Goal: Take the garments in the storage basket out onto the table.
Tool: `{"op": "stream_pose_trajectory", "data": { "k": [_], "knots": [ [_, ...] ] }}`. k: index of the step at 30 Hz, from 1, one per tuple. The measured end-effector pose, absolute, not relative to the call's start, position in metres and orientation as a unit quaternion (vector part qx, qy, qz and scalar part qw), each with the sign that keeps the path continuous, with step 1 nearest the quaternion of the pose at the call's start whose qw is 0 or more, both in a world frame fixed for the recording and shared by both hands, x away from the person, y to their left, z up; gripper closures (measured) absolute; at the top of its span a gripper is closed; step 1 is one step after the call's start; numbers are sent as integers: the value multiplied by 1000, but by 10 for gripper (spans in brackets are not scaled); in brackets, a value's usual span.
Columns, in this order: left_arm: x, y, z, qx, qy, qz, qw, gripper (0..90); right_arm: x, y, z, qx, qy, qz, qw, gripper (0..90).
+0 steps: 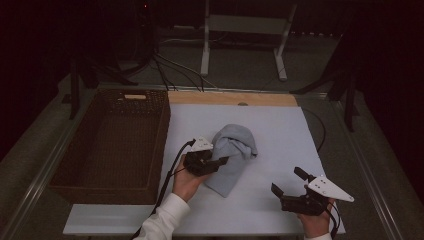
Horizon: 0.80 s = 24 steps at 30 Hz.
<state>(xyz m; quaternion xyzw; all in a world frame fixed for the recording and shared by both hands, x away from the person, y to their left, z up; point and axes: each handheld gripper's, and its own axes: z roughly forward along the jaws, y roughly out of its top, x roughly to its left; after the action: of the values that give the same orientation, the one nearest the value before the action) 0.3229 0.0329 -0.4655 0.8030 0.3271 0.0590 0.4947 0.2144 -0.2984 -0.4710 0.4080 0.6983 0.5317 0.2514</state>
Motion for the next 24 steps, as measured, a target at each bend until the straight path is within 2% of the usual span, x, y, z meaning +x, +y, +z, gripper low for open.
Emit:
{"op": "stream_pose_trajectory", "data": {
  "k": [7, 13, 20, 24],
  "knots": [
    [323, 29, -468, 801, 327, 51, 499, 685, 214, -299, -471, 408, 698, 532, 251, 0],
    [323, 25, -469, 800, 324, 40, 503, 624, 215, -298, -471, 408, 699, 531, 251, 0],
    [323, 24, -468, 795, 322, 32, 513, 533, 215, -298, -471, 407, 699, 531, 251, 0],
    [324, 25, -467, 794, 332, 31, 508, 444, 215, -298, -471, 407, 700, 531, 251, 0]
  ]
}}
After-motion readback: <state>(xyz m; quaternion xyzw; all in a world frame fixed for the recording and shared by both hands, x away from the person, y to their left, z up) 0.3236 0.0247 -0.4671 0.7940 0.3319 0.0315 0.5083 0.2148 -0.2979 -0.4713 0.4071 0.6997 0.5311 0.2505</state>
